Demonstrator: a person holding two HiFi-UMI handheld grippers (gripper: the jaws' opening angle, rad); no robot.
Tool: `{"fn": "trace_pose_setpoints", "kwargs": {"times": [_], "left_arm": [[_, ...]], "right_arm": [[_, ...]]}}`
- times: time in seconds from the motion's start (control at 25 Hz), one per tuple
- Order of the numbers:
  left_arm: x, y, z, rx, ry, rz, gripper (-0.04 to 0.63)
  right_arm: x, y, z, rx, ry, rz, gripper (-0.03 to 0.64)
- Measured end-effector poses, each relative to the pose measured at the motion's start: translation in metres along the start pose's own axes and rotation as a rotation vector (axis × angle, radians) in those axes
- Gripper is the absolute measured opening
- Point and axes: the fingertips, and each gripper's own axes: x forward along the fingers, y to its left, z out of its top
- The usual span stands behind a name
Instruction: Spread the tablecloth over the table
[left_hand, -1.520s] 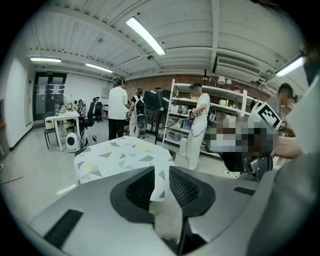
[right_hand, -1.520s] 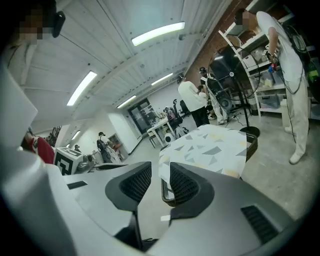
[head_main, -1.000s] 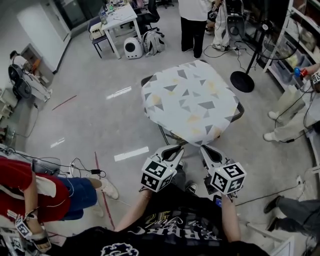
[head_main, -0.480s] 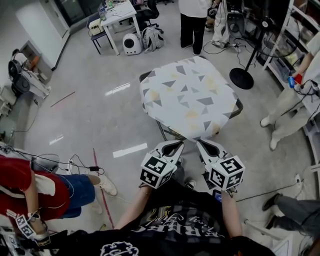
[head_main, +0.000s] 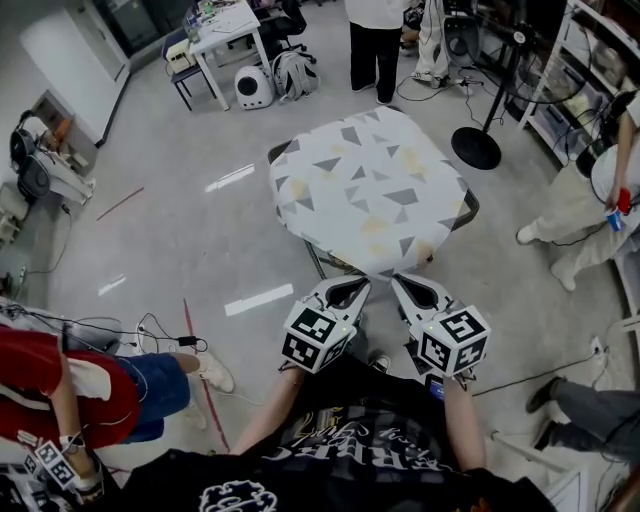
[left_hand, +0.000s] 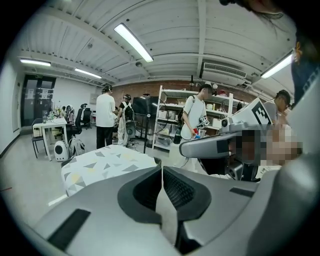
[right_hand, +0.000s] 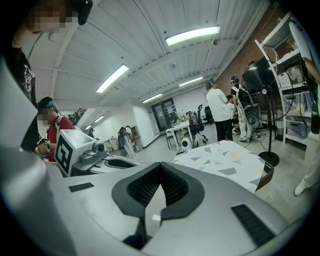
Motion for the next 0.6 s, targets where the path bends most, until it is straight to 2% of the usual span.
{"fn": "trace_pose_setpoints", "kwargs": {"times": [0.6], "left_arm": [[0.01,-0.012,-0.004,0.019,0.025,-0.008,0.025]], "right_arm": [[-0.006,-0.007,-0.006,0.009,0.007,0.007,0.015]]}}
